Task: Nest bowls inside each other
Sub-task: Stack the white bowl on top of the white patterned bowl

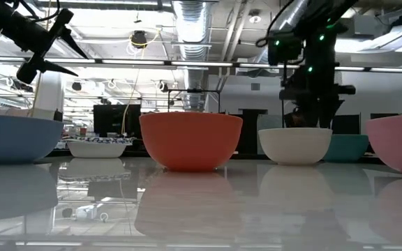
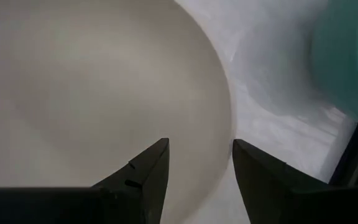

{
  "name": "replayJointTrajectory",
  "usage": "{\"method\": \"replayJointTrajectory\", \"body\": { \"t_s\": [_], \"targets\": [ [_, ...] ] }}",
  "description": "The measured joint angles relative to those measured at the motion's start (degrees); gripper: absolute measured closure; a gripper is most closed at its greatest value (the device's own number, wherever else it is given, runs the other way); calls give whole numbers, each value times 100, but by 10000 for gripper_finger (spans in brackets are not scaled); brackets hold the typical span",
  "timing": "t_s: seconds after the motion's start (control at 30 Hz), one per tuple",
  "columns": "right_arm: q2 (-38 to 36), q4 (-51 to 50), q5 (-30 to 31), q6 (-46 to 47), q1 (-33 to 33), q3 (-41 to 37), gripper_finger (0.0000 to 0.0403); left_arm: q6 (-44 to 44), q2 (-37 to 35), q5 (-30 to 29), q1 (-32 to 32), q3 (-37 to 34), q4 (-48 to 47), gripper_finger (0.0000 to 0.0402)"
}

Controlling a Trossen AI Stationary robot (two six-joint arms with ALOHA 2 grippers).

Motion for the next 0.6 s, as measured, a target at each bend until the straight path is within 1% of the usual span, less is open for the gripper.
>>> {"method": "replayJointTrajectory", "body": {
  "t_s": [0.17, 0.37, 0.47, 0.53, 0.6],
  "targets": [
    [404, 27, -24, -116, -84, 2, 212, 7, 0, -2, 0, 0, 0, 187],
    [555, 426, -413, -225, -117, 4, 239, 81, 0, -3, 1, 0, -2, 187],
    [588, 518, -567, -169, -117, 4, 275, 83, 0, -6, 1, 0, -2, 187],
    [592, 575, -617, -160, -117, 3, 314, 83, 0, -6, 1, -2, -3, 187],
    [582, 728, -700, -139, -119, 16, 362, 82, 1, 39, 1, -2, -20, 187]
  ]
}}
